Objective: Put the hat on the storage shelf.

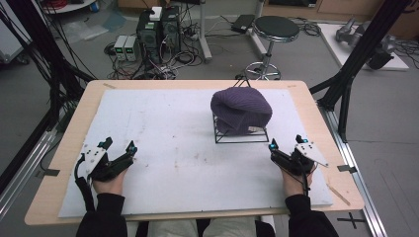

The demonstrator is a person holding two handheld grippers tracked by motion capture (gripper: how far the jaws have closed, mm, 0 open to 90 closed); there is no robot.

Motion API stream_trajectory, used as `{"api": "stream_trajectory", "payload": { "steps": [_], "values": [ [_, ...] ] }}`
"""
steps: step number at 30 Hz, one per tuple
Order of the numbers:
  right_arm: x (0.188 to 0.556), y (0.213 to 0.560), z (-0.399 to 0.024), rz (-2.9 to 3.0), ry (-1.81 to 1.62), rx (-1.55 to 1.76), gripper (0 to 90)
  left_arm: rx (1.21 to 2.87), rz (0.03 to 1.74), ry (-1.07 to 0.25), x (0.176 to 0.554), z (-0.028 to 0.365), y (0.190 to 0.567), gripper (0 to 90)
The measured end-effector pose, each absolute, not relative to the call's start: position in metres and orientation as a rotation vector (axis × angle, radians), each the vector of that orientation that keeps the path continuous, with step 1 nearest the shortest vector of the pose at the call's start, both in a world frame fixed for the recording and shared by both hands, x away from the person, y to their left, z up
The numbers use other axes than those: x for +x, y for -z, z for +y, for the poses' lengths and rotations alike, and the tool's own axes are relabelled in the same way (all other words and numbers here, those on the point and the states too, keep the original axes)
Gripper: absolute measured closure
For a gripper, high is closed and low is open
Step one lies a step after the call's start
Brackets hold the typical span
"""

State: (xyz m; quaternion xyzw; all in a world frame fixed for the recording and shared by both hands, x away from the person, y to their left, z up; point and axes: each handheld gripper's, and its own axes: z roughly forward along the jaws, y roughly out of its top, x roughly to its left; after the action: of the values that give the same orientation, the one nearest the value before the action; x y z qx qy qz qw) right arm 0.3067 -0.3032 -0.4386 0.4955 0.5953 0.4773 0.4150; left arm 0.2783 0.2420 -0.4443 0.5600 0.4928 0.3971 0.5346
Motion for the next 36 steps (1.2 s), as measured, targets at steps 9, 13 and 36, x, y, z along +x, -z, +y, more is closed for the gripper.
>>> {"api": "stream_trajectory", "payload": {
  "steps": [9, 13, 36],
  "values": [
    [0.3075, 0.4394, -0.3045, 1.509, -1.207, 1.268, 11.1, 1.304, 1.201, -0.934, 0.2773, 0.2458, 0.4440, 20.8],
    [0.3091, 0.4408, -0.3045, 1.516, -1.207, 1.288, 11.1, 1.294, 1.213, -0.936, 0.2775, 0.2474, 0.4442, 20.8],
    [0.3111, 0.4427, -0.3055, 1.542, -1.256, 1.313, 11.1, 1.305, 1.204, -0.939, 0.2774, 0.2461, 0.4440, 21.1]
  ]
}}
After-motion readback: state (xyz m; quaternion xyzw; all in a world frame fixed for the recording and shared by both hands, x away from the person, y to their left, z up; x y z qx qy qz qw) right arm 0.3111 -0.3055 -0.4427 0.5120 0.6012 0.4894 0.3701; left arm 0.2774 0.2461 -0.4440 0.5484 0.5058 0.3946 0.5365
